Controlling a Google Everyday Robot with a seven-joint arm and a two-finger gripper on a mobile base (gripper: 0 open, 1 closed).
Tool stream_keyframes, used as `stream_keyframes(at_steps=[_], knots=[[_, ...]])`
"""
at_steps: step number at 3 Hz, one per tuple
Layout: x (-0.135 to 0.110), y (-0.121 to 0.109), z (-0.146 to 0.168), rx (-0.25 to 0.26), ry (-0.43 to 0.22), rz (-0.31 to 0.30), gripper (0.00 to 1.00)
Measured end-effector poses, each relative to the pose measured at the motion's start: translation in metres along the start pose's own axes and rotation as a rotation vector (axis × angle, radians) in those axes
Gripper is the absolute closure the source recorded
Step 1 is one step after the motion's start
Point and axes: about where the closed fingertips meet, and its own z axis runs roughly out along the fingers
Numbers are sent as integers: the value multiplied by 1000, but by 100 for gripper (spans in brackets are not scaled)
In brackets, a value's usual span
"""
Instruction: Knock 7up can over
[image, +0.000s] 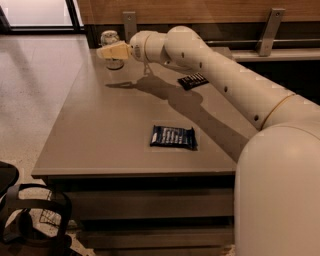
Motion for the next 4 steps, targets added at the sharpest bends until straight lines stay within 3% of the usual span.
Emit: stream_keyframes(at_steps=[2, 4], knots=[[18, -19, 33, 17, 27, -42, 0], [27, -25, 66, -3, -34, -42, 0]])
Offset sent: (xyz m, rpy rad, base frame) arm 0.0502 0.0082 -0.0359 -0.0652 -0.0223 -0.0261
